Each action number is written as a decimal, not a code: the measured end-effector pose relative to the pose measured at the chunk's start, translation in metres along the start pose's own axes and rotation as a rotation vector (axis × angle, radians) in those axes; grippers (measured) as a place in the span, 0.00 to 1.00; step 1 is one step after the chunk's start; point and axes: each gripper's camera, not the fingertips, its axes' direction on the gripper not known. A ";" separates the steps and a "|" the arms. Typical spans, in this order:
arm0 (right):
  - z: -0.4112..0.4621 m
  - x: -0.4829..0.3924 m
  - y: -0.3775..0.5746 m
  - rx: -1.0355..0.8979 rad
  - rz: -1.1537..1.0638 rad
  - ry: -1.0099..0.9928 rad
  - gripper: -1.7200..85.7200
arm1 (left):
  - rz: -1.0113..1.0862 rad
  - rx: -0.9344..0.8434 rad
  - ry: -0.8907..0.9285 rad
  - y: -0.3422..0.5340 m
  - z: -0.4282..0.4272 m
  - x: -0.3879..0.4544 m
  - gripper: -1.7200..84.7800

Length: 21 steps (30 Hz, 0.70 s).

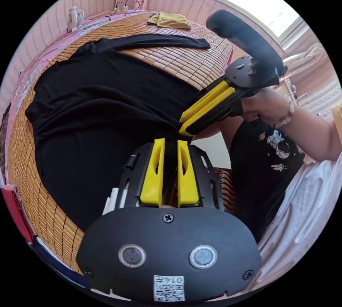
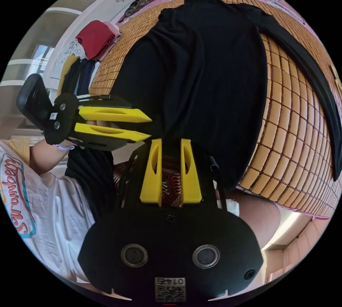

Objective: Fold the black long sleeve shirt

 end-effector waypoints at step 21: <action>-0.065 0.067 -0.008 0.115 0.170 0.120 0.06 | -0.149 0.117 -0.026 -0.011 -0.050 -0.066 0.04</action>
